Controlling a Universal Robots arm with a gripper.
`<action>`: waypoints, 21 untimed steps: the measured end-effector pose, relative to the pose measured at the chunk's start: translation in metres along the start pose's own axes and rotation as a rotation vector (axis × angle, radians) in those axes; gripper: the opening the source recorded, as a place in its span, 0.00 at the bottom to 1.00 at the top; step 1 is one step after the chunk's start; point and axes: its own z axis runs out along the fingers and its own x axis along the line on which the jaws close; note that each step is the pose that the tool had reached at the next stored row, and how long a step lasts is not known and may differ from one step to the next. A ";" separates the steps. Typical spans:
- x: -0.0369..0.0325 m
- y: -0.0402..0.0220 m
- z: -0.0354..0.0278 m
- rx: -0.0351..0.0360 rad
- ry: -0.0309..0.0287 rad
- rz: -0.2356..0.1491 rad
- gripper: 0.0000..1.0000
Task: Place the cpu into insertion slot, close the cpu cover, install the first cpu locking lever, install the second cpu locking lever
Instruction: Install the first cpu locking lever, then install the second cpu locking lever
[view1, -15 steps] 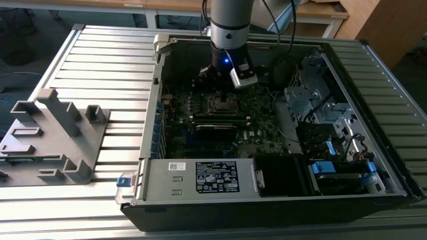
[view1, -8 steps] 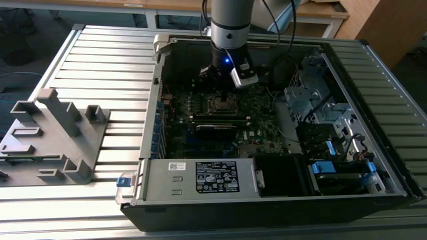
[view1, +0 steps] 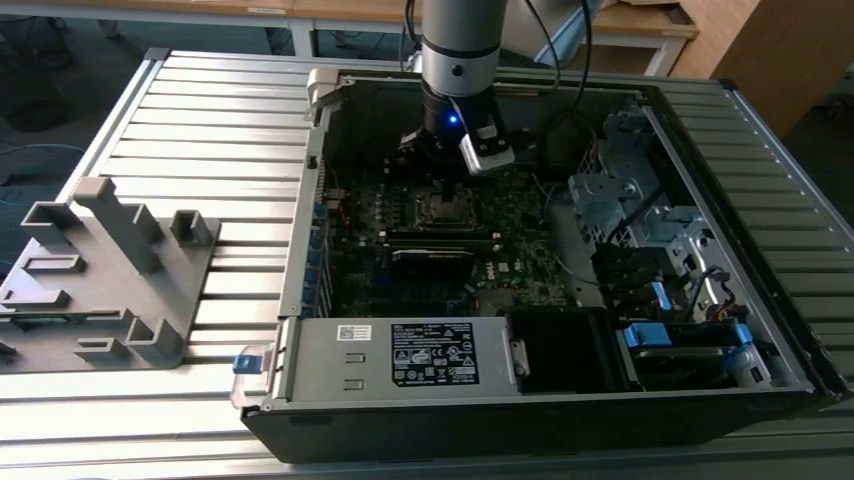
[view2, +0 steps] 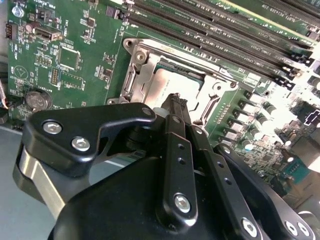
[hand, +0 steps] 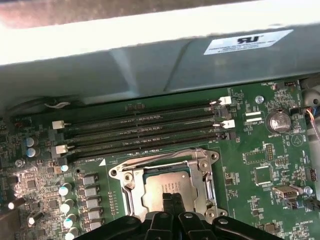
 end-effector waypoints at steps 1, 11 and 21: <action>0.0000 0.0000 0.0000 0.0001 0.0000 0.001 0.11; -0.0001 0.0000 -0.0011 0.0000 -0.0002 0.001 0.11; -0.0002 0.0000 -0.0040 0.0031 -0.0005 0.001 0.11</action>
